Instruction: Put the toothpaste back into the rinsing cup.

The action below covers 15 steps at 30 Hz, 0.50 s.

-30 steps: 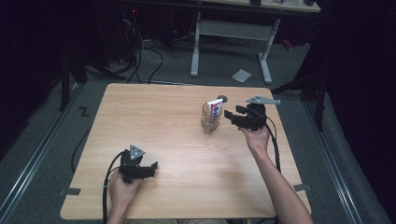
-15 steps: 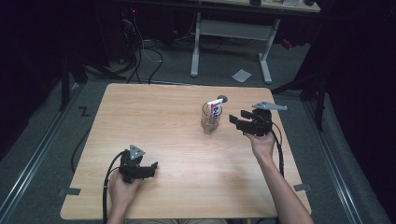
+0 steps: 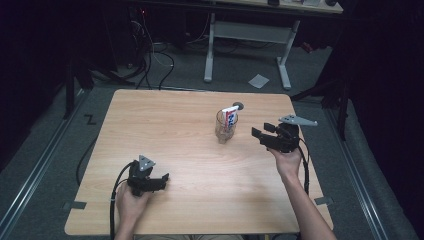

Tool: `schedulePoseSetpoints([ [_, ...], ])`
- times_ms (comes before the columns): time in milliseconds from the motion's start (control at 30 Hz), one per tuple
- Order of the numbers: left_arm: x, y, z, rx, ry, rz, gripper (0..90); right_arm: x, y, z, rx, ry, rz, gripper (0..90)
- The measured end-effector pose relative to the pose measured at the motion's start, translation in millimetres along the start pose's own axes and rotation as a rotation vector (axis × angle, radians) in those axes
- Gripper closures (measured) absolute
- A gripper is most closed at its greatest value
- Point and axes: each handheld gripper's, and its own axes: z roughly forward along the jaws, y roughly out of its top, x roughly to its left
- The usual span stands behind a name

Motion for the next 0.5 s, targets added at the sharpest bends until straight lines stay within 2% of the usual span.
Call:
schedulePoseSetpoints([
  [500,0.0,0.0,0.0,0.000,0.000,0.000,15.3,0.2,-24.5,-4.3,0.012,0.008,0.019,38.6],
])
